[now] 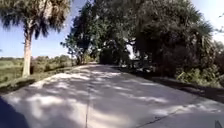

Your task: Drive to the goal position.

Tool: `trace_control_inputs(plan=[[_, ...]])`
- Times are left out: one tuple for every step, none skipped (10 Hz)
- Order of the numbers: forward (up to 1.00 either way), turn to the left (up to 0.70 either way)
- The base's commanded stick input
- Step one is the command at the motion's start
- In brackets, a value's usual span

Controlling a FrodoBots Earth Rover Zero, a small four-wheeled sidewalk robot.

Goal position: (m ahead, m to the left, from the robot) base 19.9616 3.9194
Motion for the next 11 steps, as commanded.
trace_control_inputs(plan=[[0.70,0.35],[0.70,0.23],[0.70,0.04],[0.70,0.00],[0.70,0.00],[0.70,0.00],[0.70,0.00],[0.70,0.00],[0.70,0.21],[0.70,0.35],[0.70,0.35]])
